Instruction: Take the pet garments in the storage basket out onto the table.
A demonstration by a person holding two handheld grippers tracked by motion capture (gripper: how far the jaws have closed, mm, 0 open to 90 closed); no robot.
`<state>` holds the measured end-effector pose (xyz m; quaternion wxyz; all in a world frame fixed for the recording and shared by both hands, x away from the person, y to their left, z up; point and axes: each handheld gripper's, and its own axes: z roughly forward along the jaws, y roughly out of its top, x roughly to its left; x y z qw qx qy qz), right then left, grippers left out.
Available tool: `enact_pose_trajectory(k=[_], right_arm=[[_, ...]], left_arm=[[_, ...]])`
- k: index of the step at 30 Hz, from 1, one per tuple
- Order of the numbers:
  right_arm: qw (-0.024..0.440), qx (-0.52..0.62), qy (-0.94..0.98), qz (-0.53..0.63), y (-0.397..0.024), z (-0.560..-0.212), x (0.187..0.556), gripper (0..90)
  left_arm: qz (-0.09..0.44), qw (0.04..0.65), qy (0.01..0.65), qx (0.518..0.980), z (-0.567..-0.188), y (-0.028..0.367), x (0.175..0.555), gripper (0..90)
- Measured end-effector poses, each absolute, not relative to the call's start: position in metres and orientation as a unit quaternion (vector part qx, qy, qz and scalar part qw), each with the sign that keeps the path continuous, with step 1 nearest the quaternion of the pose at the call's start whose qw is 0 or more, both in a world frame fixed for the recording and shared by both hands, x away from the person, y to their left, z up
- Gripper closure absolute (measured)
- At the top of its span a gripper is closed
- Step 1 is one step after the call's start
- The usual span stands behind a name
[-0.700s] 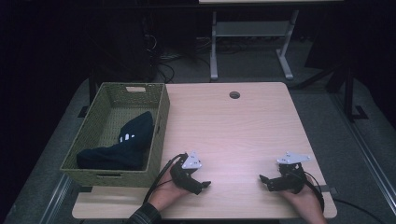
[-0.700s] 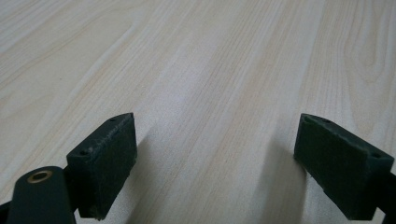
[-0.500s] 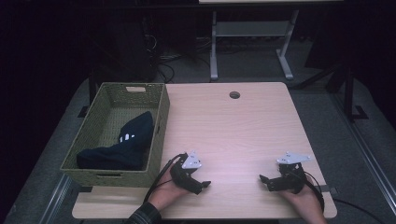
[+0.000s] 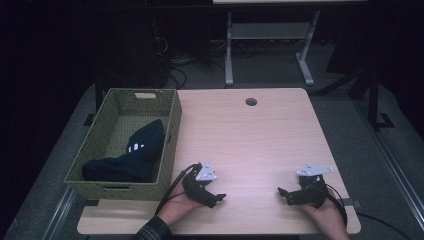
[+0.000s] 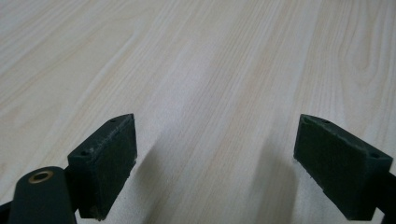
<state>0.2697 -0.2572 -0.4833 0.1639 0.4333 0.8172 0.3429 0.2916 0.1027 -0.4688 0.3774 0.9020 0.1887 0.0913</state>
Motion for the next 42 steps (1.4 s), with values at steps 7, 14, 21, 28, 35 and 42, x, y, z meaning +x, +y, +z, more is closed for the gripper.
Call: enact_pose_trajectory(k=[7,14,21,28,35,42], right_arm=[[0.164,0.434,0.817,0.343,-0.257,-0.483,0.270,1.1],[0.164,0.433,0.817,0.343,-0.257,-0.483,0.270,1.1],[0.164,0.433,0.817,0.343,-0.257,-0.483,0.270,1.1],[0.164,0.433,0.817,0.343,-0.257,-0.483,0.270,1.1],[0.163,0.435,0.817,0.342,-0.257,-0.483,0.269,1.1],[0.163,0.435,0.817,0.342,-0.257,-0.483,0.269,1.1]], left_arm=[[0.089,0.381,0.194,0.900,-0.458,0.104,0.293,13.0],[0.093,0.384,0.204,0.896,-0.448,0.107,0.294,13.1],[0.086,0.388,0.209,0.893,-0.440,0.110,0.296,13.1],[0.083,0.388,0.214,0.893,-0.434,0.110,0.296,13.1],[0.079,0.385,0.216,0.894,-0.428,0.112,0.296,13.1],[0.079,0.388,0.216,0.892,-0.416,0.113,0.296,13.1]])
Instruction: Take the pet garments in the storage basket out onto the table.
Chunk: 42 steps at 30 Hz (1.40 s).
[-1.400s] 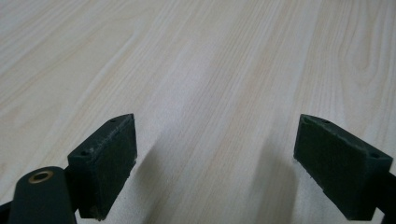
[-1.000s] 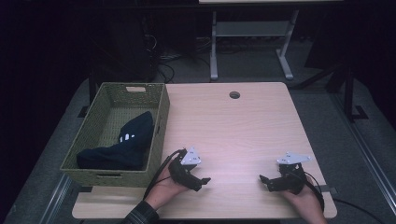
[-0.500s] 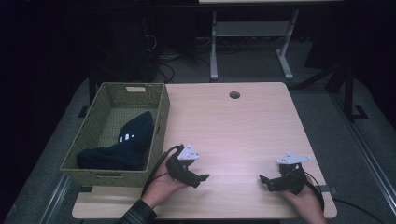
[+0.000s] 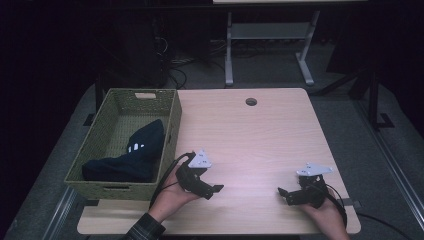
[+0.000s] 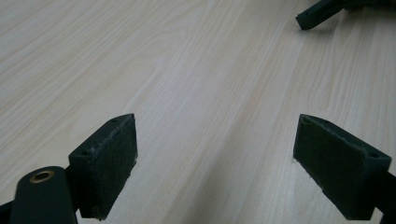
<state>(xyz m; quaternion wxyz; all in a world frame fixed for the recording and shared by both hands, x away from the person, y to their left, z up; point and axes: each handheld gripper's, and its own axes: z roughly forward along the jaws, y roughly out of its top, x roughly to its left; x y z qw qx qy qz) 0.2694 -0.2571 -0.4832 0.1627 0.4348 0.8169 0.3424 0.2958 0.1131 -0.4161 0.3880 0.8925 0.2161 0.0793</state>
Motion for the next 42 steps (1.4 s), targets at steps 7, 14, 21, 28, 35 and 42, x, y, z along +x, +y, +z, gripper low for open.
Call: enact_pose_trajectory(k=[7,14,21,28,35,42], right_arm=[[0.163,0.435,0.816,0.343,-0.257,-0.483,0.269,1.1],[0.163,0.435,0.816,0.343,-0.257,-0.483,0.269,1.1],[0.163,0.435,0.816,0.343,-0.257,-0.483,0.269,1.1],[0.163,0.435,0.817,0.343,-0.257,-0.483,0.269,1.1],[0.163,0.435,0.817,0.343,-0.257,-0.483,0.269,1.1],[0.163,0.435,0.816,0.343,-0.257,-0.483,0.269,1.1]], left_arm=[[0.076,0.394,0.224,0.888,-0.407,0.118,0.299,13.1],[0.075,0.391,0.220,0.890,-0.400,0.118,0.299,13.1],[0.076,0.398,0.218,0.888,-0.391,0.118,0.299,13.1],[0.077,0.404,0.218,0.885,-0.382,0.117,0.303,13.1],[0.080,0.412,0.214,0.882,-0.373,0.117,0.309,13.2],[0.080,0.414,0.210,0.882,-0.364,0.117,0.314,13.3]])
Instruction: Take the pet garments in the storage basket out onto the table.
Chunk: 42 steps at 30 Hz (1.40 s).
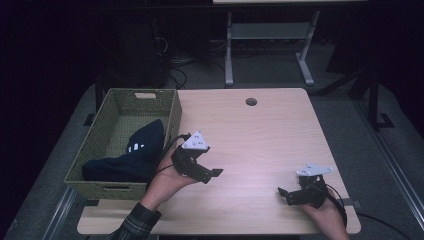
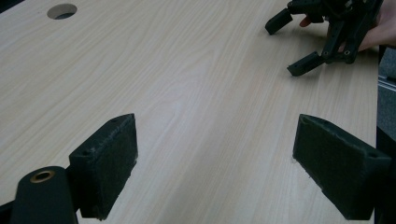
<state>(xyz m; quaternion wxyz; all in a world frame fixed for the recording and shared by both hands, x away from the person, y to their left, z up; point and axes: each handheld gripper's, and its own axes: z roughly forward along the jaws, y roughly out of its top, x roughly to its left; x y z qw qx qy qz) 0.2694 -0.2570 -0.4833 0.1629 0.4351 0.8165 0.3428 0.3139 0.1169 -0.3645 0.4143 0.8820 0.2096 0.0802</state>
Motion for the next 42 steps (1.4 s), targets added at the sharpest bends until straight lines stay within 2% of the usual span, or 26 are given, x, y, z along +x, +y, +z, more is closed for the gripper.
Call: enact_pose_trajectory(k=[16,42], right_arm=[[0.163,0.435,0.817,0.343,-0.257,-0.483,0.269,1.1],[0.163,0.433,0.818,0.343,-0.257,-0.483,0.270,1.1]], left_arm=[[0.081,0.416,0.210,0.881,-0.348,0.127,0.326,13.6],[0.108,0.416,0.254,0.866,-0.330,0.180,0.333,14.5]])
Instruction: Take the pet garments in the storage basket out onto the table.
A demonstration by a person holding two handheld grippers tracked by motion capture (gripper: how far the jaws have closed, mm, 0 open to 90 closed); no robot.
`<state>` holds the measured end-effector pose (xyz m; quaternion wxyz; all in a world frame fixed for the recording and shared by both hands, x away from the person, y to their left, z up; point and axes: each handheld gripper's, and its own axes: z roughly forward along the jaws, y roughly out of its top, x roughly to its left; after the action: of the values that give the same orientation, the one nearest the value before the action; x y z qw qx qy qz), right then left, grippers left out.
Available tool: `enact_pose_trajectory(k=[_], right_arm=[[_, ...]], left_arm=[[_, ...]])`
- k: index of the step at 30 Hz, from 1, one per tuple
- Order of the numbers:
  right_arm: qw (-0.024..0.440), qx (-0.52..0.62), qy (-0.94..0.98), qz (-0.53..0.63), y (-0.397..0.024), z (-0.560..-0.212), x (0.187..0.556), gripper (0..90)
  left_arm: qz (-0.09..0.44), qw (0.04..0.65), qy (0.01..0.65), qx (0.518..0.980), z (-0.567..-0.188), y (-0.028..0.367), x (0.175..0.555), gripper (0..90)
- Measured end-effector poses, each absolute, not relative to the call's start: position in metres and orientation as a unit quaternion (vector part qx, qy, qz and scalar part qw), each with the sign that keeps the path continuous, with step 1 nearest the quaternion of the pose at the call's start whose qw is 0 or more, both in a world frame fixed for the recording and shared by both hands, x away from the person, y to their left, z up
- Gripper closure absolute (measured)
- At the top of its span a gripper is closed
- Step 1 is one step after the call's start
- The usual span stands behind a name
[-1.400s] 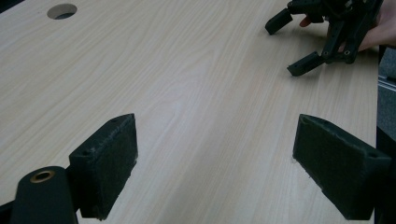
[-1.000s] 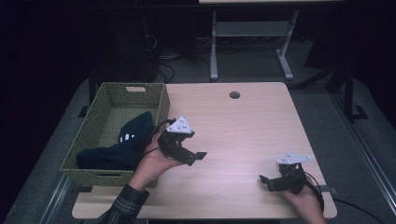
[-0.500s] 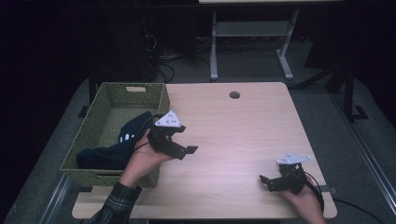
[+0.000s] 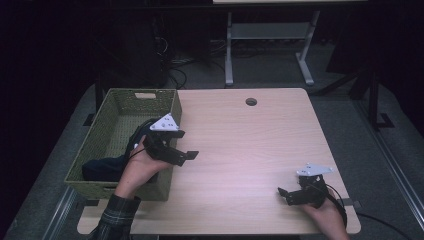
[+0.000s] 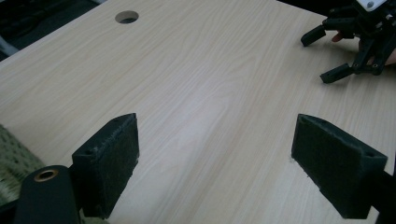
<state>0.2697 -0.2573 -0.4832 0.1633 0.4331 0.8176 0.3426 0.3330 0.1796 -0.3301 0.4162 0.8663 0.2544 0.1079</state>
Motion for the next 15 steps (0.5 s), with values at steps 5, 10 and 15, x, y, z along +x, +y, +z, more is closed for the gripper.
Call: enact_pose_trajectory(k=[5,10,15], right_arm=[[0.163,0.433,0.817,0.343,-0.257,-0.483,0.270,1.1],[0.164,0.433,0.817,0.344,-0.257,-0.483,0.270,1.1],[0.164,0.433,0.817,0.343,-0.257,-0.483,0.270,1.1]], left_arm=[[0.116,0.416,0.264,0.863,-0.327,0.191,0.334,14.6],[0.125,0.414,0.274,0.859,-0.324,0.205,0.334,17.1],[0.128,0.410,0.279,0.859,-0.324,0.215,0.336,19.7]])
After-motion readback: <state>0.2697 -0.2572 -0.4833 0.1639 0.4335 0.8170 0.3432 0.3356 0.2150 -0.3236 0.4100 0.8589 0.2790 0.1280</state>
